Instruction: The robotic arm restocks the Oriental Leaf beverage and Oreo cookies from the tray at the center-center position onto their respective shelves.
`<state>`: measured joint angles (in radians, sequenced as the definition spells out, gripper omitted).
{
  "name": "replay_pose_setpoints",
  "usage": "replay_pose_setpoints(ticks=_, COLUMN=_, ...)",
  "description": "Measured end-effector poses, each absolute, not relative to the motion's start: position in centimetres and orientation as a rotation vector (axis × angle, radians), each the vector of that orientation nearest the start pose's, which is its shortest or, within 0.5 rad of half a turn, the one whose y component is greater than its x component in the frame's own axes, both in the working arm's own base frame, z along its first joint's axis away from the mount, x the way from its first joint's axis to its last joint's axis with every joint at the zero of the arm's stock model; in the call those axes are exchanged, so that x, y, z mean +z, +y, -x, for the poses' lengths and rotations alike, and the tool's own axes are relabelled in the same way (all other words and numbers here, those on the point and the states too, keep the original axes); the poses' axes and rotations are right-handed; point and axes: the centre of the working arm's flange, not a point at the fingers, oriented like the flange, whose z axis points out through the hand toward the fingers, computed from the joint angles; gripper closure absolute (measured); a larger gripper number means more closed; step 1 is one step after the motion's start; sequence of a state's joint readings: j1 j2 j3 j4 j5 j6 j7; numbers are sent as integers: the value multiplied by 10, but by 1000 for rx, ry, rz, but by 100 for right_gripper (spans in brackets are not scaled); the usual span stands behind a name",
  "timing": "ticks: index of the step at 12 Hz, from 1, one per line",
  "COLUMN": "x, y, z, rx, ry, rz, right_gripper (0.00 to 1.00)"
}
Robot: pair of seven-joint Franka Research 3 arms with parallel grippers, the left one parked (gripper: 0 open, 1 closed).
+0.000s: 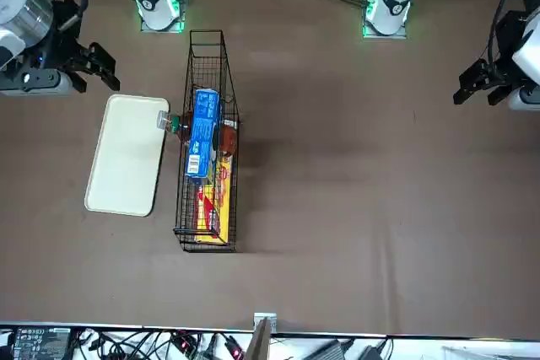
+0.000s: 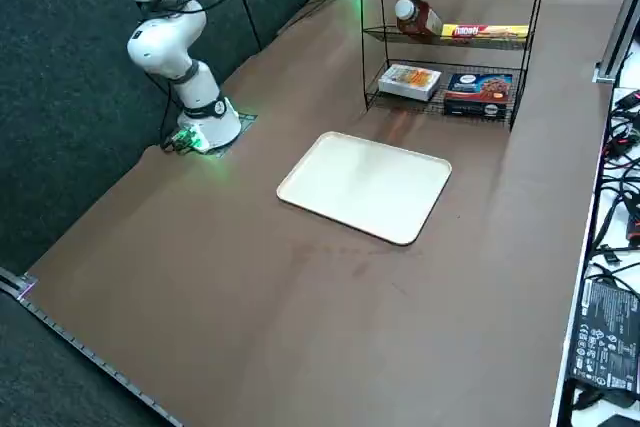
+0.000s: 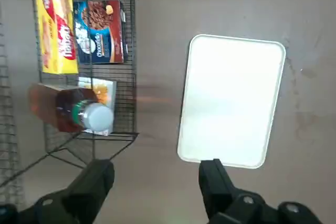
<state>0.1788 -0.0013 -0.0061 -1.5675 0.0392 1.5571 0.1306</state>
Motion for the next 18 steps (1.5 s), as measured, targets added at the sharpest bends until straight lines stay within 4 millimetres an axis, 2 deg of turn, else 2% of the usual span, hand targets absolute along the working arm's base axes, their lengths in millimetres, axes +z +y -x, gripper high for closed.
replay_pose_setpoints(ticks=3, x=608, y=65, z=-530, rx=8, ry=-153, rz=3103, right_gripper=0)
replay_pose_setpoints(ticks=6, x=600, y=28, z=-524, rx=18, ry=-136, rz=3103, right_gripper=0)
replay_pose_setpoints(ticks=10, x=600, y=3, z=-523, rx=8, ry=-66, rz=3105, right_gripper=0)
replay_pose_setpoints(ticks=12, x=602, y=0, z=-523, rx=-4, ry=-56, rz=3105, right_gripper=0)
replay_pose_setpoints(ticks=15, x=607, y=6, z=-523, rx=-25, ry=-56, rz=3106, right_gripper=0)
replay_pose_setpoints(ticks=18, x=625, y=13, z=-523, rx=-65, ry=-67, rz=3106, right_gripper=0)
